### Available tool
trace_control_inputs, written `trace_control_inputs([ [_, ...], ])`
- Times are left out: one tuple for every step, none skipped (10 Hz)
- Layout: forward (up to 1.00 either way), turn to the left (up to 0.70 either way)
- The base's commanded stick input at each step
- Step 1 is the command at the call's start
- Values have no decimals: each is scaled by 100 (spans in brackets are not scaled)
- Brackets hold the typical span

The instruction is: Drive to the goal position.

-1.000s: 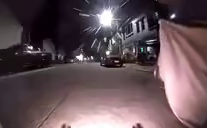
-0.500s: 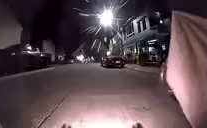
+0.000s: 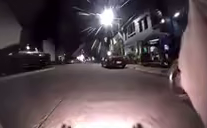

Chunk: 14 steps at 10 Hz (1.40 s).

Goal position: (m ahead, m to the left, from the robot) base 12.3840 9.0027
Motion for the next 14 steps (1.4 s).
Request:
trace_control_inputs([
  [60, 0],
  [60, 0],
  [60, 0],
  [60, 0],
  [60, 0],
  [60, 0],
  [60, 0],
  [60, 0],
  [60, 0],
  [60, 0],
  [60, 0],
  [60, 0],
  [60, 0],
  [60, 0],
])
